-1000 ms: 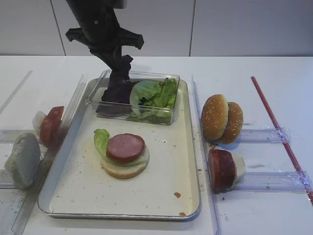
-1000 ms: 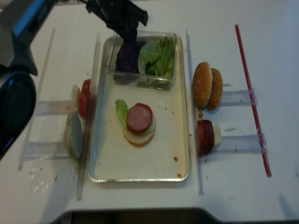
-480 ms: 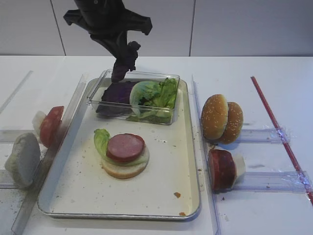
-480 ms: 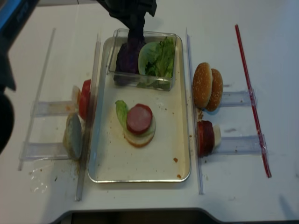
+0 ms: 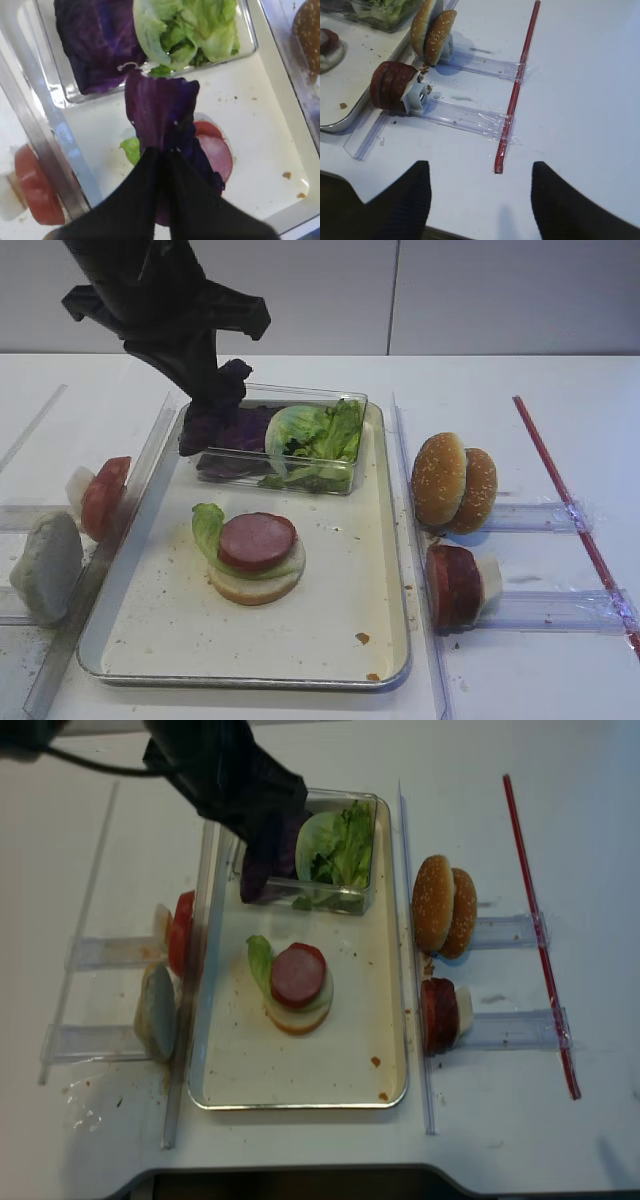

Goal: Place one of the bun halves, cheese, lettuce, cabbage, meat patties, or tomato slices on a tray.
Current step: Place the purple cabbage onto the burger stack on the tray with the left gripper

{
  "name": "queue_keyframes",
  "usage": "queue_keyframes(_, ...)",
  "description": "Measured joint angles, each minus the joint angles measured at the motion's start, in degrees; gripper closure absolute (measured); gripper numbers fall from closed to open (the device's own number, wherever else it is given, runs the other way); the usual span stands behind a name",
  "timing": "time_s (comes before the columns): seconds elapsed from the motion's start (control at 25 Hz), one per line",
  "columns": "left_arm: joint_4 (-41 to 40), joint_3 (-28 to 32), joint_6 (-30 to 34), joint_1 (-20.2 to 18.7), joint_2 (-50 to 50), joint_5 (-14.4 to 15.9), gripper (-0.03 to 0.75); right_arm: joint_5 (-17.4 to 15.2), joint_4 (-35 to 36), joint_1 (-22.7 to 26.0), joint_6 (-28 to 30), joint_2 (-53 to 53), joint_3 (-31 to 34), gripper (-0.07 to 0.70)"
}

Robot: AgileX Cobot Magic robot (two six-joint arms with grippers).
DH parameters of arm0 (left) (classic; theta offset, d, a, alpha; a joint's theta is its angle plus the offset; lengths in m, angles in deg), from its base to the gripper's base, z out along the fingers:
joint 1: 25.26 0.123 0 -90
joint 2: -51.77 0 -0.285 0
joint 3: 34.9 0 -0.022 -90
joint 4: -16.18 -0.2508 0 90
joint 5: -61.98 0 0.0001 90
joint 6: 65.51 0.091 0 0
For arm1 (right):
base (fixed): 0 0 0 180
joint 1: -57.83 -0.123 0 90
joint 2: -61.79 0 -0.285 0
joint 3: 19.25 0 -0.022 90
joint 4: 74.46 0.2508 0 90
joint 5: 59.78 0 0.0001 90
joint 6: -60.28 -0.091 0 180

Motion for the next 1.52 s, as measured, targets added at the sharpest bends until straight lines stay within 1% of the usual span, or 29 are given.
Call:
queue_keyframes(0.24, 0.86, 7.25, -0.09, 0.0, -3.32, -0.1, 0.699, 0.0, 0.0, 0.0, 0.0, 0.0, 0.0, 0.176)
queue_keyframes(0.36, 0.86, 9.5, -0.09, -1.0, -3.42, -0.1, 0.699, 0.0, 0.0, 0.0, 0.0, 0.0, 0.0, 0.176)
queue_keyframes(0.6, 0.86, 9.98, -0.09, -2.62, -3.06, -0.34, 0.699, 0.0, 0.0, 0.0, 0.0, 0.0, 0.0, 0.176)
queue_keyframes(0.76, 0.74, 9.98, -0.09, -3.69, -0.01, -0.55, 0.699, 0.0, 0.0, 0.0, 0.0, 0.0, 0.0, 0.176)
queue_keyframes(0.92, 0.52, 9.98, -0.09, -5.8, 3.08, -0.91, 0.699, 0.0, 0.0, 0.0, 0.0, 0.0, 0.0, 0.176)
queue_keyframes(1.12, -0.97, 9.98, -0.09, -8.93, 4.52, -1.04, 0.699, 0.0, 0.0, 0.0, 0.1, 0.0, 0.0, 0.176)
queue_keyframes(1.52, -2.28, 9.98, -0.09, -9.19, 5.47, -1.38, 0.699, 0.0, 0.0, 0.0, 0.1, 0.0, 0.0, 0.176)
